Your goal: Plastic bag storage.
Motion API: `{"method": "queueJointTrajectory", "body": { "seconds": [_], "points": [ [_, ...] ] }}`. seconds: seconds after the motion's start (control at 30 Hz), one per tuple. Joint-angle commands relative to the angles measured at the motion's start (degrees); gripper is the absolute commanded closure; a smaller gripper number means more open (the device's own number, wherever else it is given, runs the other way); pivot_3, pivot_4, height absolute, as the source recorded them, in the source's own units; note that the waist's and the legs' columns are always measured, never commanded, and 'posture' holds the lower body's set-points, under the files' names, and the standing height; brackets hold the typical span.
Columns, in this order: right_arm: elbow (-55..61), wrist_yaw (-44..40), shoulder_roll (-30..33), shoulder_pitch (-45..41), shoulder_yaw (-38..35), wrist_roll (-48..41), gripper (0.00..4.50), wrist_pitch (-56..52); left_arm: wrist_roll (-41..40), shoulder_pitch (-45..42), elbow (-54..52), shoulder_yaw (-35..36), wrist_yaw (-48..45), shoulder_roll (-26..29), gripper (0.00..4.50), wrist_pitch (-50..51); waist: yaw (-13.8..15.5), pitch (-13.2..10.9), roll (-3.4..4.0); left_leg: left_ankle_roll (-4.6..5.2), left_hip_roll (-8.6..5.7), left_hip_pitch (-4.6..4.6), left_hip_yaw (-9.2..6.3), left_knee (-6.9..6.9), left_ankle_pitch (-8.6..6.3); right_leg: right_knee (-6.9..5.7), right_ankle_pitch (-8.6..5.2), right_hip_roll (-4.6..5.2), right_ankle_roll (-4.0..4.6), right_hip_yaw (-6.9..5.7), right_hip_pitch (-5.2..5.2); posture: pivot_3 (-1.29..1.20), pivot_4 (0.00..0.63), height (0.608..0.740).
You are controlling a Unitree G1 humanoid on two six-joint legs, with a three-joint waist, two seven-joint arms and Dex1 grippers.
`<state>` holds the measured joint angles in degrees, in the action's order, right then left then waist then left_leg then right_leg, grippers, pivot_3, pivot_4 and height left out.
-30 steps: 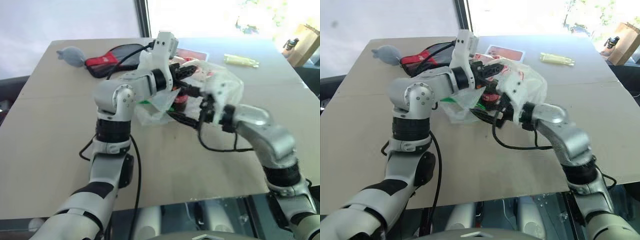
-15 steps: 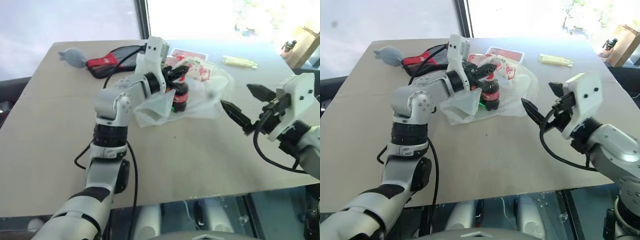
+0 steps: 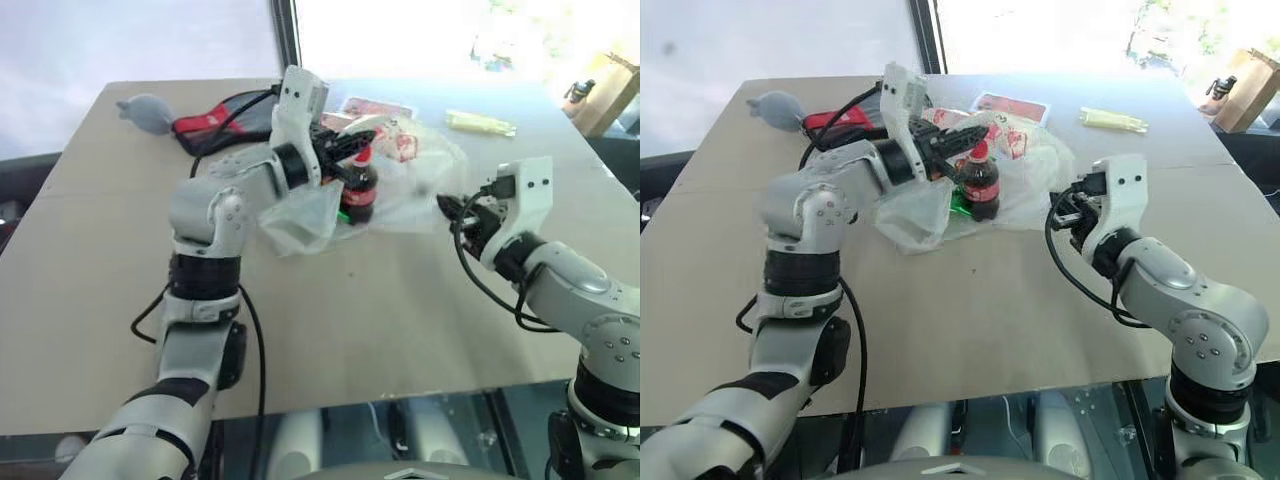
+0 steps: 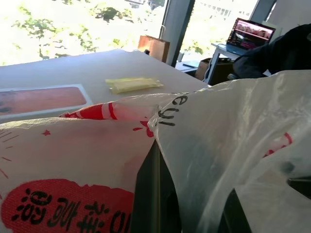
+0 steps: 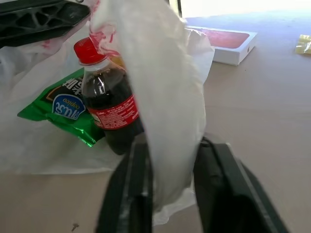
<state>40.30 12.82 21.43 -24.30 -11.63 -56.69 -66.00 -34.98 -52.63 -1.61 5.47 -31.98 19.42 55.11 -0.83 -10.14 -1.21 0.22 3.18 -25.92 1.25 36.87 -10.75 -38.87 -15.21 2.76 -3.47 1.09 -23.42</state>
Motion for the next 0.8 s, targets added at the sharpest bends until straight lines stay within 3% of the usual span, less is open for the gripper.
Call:
{"method": "queueJointTrajectory", "body": {
  "seconds": [0.03, 0.13, 0.23, 0.33, 0.5, 0.7, 0.8],
  "points": [
    [-0.31, -1.85, 0.78, -1.89, -0.94, -0.19, 4.50, 1.96, -7.47, -1.44, -2.75, 6.46, -1.73, 3.06, 3.20, 5.53, -0.19, 0.00, 0.01, 0.00, 0.01, 0.01, 0.00, 0.00, 0.00, 0.00, 0.00, -0.01, 0.00, 0.00, 0.00, 0.00, 0.150, 0.740],
    [-2.08, -4.00, 1.94, -2.70, -0.36, 0.83, 4.50, 2.47, -13.59, -1.41, -1.40, 12.31, -4.95, 9.76, 1.78, 11.09, -0.26, -0.01, 0.01, 0.00, 0.01, 0.02, 0.02, -0.01, 0.00, -0.01, 0.00, -0.02, 0.00, 0.03, -0.02, 0.00, 0.150, 0.740],
    [-3.52, -5.53, 2.58, -3.48, -0.12, 1.51, 4.50, 3.00, -19.66, 0.89, 2.42, 18.47, -11.42, 20.29, 0.82, 18.38, -0.43, -0.01, 0.01, 0.00, 0.02, -0.01, 0.03, -0.05, 0.00, 0.02, 0.00, -0.02, 0.00, 0.03, -0.05, 0.00, 0.150, 0.740],
    [-4.98, -7.35, 2.97, -4.25, 0.50, 2.49, 4.50, 3.54, -23.51, 10.92, 1.54, 21.78, -20.87, 31.80, 0.82, 22.68, -1.45, -0.03, 0.04, 0.00, 0.03, 0.08, 0.10, -0.21, 0.00, 0.02, -0.01, -0.01, 0.00, 0.14, -0.11, 0.00, 0.150, 0.740],
    [-6.40, -9.65, 3.35, -4.62, 0.99, 3.48, 4.50, 4.02, -24.33, 27.46, -10.33, 23.31, -30.08, 40.95, 0.82, 19.08, -0.57, -0.03, -0.10, -0.01, 0.05, 0.03, 0.09, -0.32, 0.00, 0.07, -0.04, 0.10, 0.04, 0.00, -0.14, 0.00, 0.150, 0.740],
    [-6.79, -11.08, 3.35, -4.73, 1.21, 3.74, 4.50, 3.53, -18.32, 34.33, -24.76, 17.69, -33.19, 42.71, 0.82, 5.66, 0.35, 0.00, -0.13, -0.02, 0.01, 0.08, 0.12, -0.27, 0.01, 0.05, -0.04, 0.16, 0.09, 0.00, -0.09, 0.00, 0.150, 0.740],
    [-6.39, -11.18, 3.54, -4.52, 0.94, 3.76, 4.50, 3.20, -15.77, 32.62, -27.55, 13.18, -30.87, 41.16, 0.82, 1.08, 0.15, -0.01, -0.10, -0.02, 0.03, 0.15, 0.23, -0.30, 0.00, 0.04, -0.04, 0.11, 0.11, 0.15, -0.10, 0.00, 0.150, 0.740]
  ]
}}
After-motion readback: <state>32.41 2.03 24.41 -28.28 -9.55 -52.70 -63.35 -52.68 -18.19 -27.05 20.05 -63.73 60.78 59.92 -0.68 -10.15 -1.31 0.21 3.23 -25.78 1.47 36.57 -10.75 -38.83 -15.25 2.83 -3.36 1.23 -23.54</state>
